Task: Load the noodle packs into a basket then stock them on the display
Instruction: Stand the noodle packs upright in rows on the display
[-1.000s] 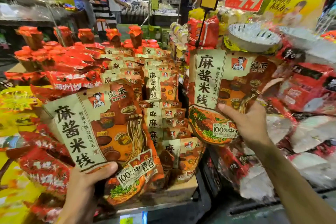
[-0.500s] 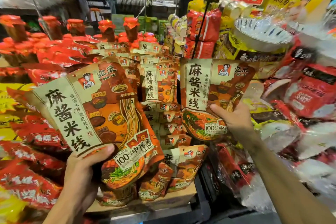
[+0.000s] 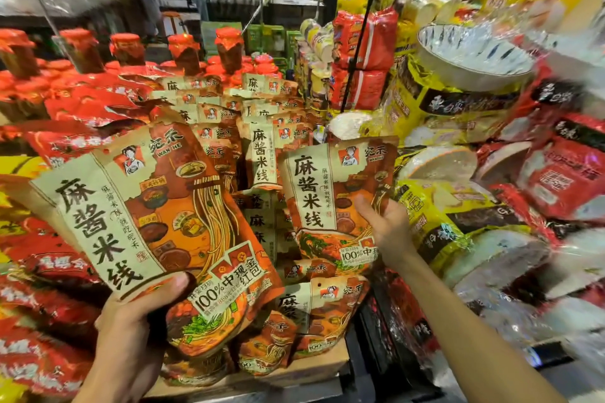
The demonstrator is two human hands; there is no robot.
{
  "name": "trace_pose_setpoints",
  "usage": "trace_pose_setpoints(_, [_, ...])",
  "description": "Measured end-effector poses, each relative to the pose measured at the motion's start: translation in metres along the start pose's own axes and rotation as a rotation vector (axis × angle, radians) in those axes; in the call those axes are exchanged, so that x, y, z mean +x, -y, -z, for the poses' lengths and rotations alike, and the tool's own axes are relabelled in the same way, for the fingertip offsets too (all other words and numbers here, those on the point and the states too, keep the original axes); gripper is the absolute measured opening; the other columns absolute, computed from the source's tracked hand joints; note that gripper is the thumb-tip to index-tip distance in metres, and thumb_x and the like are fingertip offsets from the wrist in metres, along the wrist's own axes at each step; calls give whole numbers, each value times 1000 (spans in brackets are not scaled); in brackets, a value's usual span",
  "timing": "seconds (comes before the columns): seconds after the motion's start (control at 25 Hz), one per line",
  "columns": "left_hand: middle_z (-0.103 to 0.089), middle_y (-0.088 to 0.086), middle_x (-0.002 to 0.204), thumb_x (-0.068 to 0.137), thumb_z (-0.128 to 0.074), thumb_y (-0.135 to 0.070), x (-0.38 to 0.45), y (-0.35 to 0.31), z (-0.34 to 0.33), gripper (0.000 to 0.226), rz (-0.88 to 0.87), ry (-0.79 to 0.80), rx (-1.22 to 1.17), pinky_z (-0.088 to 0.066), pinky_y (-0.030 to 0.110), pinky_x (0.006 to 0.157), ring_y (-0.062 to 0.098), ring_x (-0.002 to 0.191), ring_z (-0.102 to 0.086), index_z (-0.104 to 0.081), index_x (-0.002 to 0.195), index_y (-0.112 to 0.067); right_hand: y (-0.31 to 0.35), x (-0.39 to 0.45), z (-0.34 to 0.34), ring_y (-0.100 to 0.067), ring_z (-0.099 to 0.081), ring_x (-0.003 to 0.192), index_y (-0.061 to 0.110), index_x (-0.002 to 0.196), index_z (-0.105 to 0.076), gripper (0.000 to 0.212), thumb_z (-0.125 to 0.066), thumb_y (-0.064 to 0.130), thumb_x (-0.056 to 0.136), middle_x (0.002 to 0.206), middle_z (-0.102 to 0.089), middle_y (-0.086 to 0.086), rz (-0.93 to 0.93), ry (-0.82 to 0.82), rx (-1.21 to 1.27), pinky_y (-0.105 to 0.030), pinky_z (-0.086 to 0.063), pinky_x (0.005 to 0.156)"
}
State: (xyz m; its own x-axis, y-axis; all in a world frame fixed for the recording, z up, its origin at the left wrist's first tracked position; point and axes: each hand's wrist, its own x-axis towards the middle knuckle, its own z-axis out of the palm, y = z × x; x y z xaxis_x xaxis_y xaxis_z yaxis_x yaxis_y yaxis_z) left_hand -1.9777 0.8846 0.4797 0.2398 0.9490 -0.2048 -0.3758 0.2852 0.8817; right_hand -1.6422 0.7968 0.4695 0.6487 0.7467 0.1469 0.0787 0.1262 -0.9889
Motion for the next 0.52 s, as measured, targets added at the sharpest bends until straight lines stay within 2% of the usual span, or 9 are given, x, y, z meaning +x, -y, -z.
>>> trace_pose_setpoints(0.08, [-76, 9, 111, 68, -64, 4, 1, 1, -3, 50, -11, -6, 1, -60, 36, 83, 25, 96, -74, -67, 118, -5, -3, 4, -1, -34, -74, 83, 5, 91, -77, 15, -72, 19, 90, 90, -77, -17, -26, 40, 58, -46, -61, 77])
trace_pose_setpoints(0.16, [-76, 7, 109, 69, -63, 4, 2, 1, -5, 45, -18, -6, -1, -60, 37, 83, 22, 94, -75, -70, 112, -7, -4, 7, -4, -35, -75, 85, 5, 95, -77, 8, -75, 7, 88, 94, -78, -17, -39, 68, 68, -49, -62, 79])
trace_pose_setpoints(0.28, [-74, 10, 117, 70, -63, 3, 4, 3, -1, 48, -6, -7, -20, -56, 47, 90, 29, 106, -71, -71, 115, -10, -4, 9, -9, -31, -76, 92, 5, 104, -74, 22, -75, -4, 84, 100, -79, -12, -57, 116, 39, -44, -62, 79])
trace_pose_setpoints(0.4, [-69, 15, 127, 72, -63, 1, 6, 7, 4, 60, 15, -2, -50, -51, 53, 95, 38, 119, -64, -62, 132, -4, -7, 11, -10, -33, -75, 94, 6, 104, -73, 18, -74, 2, 86, 103, -78, -13, -89, 160, 83, -45, -62, 80])
trace_pose_setpoints(0.52, [-68, 15, 128, 71, -64, 0, 6, 8, 6, 62, 10, 9, -55, -51, 53, 96, 39, 121, -63, -60, 133, -3, -12, 12, -13, -34, -75, 94, 10, 102, -72, 12, -71, 10, 90, 102, -77, -13, -119, 154, 129, -48, -61, 82])
